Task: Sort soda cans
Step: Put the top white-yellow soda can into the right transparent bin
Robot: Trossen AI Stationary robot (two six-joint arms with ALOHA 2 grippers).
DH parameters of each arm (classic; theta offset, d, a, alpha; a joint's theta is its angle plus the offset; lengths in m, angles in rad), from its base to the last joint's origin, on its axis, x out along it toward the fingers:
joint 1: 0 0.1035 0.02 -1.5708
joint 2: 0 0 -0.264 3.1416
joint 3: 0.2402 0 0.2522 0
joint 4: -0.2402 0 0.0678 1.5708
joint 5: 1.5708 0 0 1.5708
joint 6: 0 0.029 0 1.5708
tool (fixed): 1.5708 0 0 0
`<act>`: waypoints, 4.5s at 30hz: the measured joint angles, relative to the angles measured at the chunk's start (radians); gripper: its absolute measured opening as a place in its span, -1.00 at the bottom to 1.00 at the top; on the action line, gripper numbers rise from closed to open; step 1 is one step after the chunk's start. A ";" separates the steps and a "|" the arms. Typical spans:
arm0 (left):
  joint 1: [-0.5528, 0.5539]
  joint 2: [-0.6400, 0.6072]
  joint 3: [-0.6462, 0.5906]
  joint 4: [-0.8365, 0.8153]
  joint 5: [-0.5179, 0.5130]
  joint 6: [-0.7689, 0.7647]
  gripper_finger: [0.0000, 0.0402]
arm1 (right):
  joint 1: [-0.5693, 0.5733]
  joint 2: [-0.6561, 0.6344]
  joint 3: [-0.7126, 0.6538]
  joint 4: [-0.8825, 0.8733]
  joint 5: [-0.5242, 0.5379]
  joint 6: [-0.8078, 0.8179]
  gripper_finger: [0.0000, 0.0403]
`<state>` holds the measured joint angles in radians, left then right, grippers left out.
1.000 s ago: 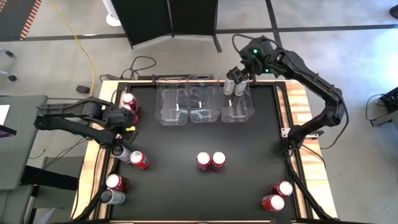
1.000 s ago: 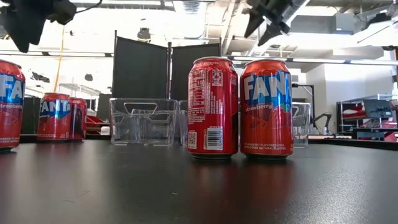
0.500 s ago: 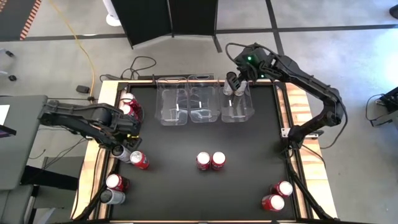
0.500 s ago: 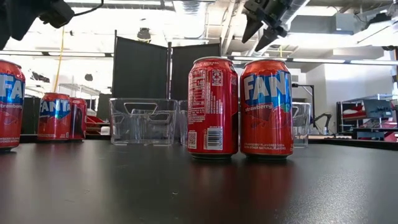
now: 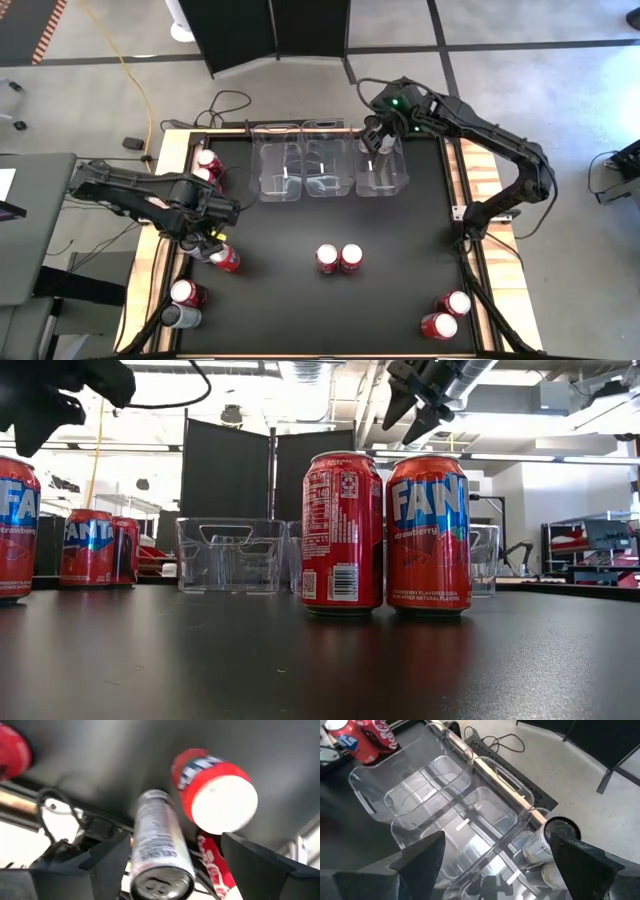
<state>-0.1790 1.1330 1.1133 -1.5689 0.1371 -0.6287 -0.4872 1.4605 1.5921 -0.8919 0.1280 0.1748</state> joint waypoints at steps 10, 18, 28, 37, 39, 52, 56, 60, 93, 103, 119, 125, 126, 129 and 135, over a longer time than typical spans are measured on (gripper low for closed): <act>-0.100 -0.037 0.000 -0.003 -0.037 -0.024 0.54 | 0.064 -0.002 0.000 0.001 0.000 0.032 0.87; -0.220 -0.039 0.000 -0.002 -0.007 0.131 0.54 | 0.084 -0.002 0.000 0.011 -0.001 0.061 0.87; -0.325 -0.051 -0.004 -0.001 -0.036 0.085 0.54 | 0.143 -0.002 0.000 0.009 0.002 0.087 0.87; -0.404 -0.093 -0.076 -0.002 -0.104 0.082 0.54 | 0.187 -0.002 0.000 0.010 0.035 0.090 0.87; -0.411 -0.094 -0.100 -0.005 -0.117 0.096 0.54 | 0.196 -0.002 0.000 0.010 0.051 0.090 0.87; -0.416 -0.094 -0.174 -0.003 -0.119 0.031 0.35 | 0.206 -0.002 0.000 0.002 0.058 0.113 0.87; -0.416 -0.094 -0.174 -0.001 -0.145 -0.055 0.27 | 0.205 -0.002 0.000 0.003 0.058 0.122 0.84; -0.396 -0.094 -0.172 -0.003 -0.185 -0.166 0.27 | 0.205 -0.002 0.000 0.003 0.058 0.133 0.80; 0.146 0.462 0.342 0.267 -0.280 0.379 0.27 | 0.350 -0.102 0.002 -0.166 -0.025 0.137 0.78; 0.208 0.735 0.583 0.246 -0.250 0.550 0.27 | 0.446 -0.107 0.002 -0.288 0.012 0.182 0.78; 0.239 0.772 0.682 0.296 -0.221 0.598 0.41 | 0.487 -0.108 0.001 -0.356 0.064 0.176 0.78; 0.239 0.771 0.683 0.351 -0.220 0.617 0.49 | 0.487 -0.108 0.001 -0.349 0.064 0.176 0.78; 0.239 0.770 0.683 0.365 -0.220 0.617 0.51 | 0.487 -0.108 0.001 -0.347 0.064 0.176 0.78; 0.239 0.771 0.683 0.389 -0.219 0.621 0.56 | 0.487 -0.108 0.001 -0.347 0.064 0.181 0.78; 0.239 0.765 0.716 0.298 -0.190 0.609 0.58 | 0.487 -0.106 0.001 -0.326 0.064 0.182 0.78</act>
<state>0.0601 1.8977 1.8290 -1.2708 -0.0528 -0.0195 -0.0003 1.3542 1.5929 -1.2179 0.1921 0.3568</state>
